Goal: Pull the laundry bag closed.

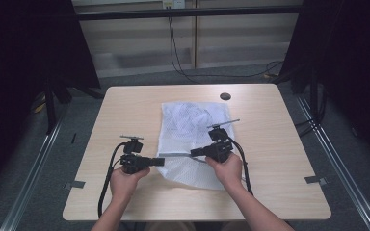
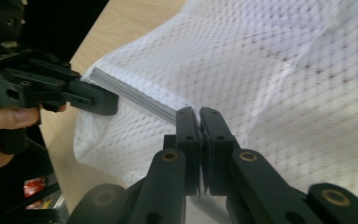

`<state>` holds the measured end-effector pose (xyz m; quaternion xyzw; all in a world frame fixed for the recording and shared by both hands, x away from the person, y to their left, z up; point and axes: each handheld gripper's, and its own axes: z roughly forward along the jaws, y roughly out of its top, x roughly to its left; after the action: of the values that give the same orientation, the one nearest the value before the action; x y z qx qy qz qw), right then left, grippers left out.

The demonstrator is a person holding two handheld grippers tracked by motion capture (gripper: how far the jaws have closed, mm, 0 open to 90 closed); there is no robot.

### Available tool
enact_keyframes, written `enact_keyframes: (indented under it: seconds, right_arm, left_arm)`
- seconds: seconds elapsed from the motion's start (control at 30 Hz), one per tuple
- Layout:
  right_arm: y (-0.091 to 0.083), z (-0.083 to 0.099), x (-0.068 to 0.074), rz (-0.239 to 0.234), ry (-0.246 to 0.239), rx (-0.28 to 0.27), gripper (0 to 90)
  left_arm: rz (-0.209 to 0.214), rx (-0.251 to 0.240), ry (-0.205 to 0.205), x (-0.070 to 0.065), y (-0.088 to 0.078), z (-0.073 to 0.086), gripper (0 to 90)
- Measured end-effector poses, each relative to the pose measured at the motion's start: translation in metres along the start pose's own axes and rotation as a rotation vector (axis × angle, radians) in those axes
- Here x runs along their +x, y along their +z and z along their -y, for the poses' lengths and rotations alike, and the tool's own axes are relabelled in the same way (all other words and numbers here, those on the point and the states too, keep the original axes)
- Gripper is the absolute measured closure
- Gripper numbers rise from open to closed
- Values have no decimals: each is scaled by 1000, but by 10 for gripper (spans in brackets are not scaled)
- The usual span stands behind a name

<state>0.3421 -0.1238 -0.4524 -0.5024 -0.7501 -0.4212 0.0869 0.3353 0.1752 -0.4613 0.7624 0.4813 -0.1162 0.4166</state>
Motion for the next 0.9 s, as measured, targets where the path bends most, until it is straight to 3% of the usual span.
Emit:
enact_keyframes:
  seconds: [0.37, 0.9]
  right_arm:
    - [-3, 1, -4, 12, 3, -3, 873]
    - [-5, 2, -5, 14, 3, -4, 872]
  left_arm:
    - [-22, -2, 0, 0, -2, 0, 893]
    - [-9, 3, 1, -1, 0, 1, 892]
